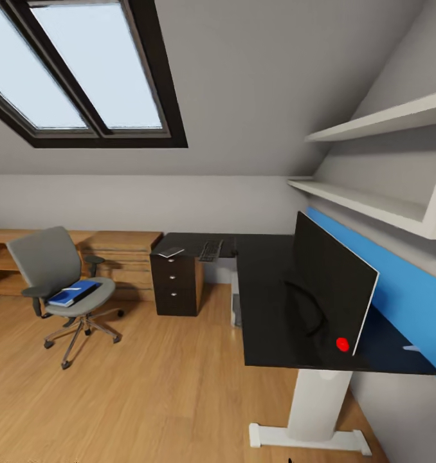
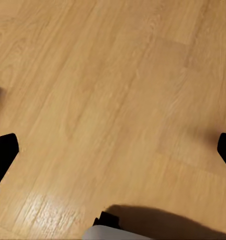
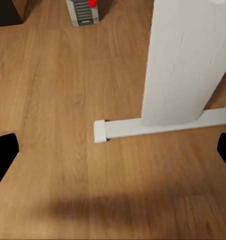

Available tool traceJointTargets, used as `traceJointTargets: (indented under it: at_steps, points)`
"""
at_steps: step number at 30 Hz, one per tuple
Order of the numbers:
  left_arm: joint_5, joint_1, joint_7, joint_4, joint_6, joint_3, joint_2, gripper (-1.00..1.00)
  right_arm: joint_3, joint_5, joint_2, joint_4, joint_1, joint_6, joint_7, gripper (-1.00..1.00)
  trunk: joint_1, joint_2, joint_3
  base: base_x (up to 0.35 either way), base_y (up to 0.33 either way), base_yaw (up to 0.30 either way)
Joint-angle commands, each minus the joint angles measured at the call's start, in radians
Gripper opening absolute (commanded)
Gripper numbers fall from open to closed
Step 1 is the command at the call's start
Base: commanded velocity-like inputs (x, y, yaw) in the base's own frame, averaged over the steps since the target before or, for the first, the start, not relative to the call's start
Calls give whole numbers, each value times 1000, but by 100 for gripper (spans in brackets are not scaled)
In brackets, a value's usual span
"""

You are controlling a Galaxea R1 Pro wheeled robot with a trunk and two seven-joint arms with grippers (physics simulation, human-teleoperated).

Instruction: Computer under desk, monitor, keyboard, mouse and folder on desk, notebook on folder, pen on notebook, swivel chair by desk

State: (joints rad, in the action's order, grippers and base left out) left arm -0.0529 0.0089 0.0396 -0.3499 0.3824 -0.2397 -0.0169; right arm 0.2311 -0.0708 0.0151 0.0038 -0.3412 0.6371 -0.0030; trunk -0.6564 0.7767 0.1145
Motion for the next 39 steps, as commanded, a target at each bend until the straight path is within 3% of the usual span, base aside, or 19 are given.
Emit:
traceJointTargets:
  at_steps: [1,10,28,39]
  points:
    - [-5,0,2,-1,1,2,0,100,8,-7,0,1,-1,3,0,100,-1,1,2,152,322,165]
    - [-5,0,-44,17,0,2,1,100,8,-9,-1,1,-1,1,0,100,-1,1,8,155,321,57]
    - [-5,0,-48,18,1,2,1,100,8,-7,-1,1,-1,5,0,100,-1,1,8,228,238,-2]
    - [-5,0,-49,19,1,2,0,100,8,-7,-1,1,-1,6,0,100,-1,1,10,182,280,-179]
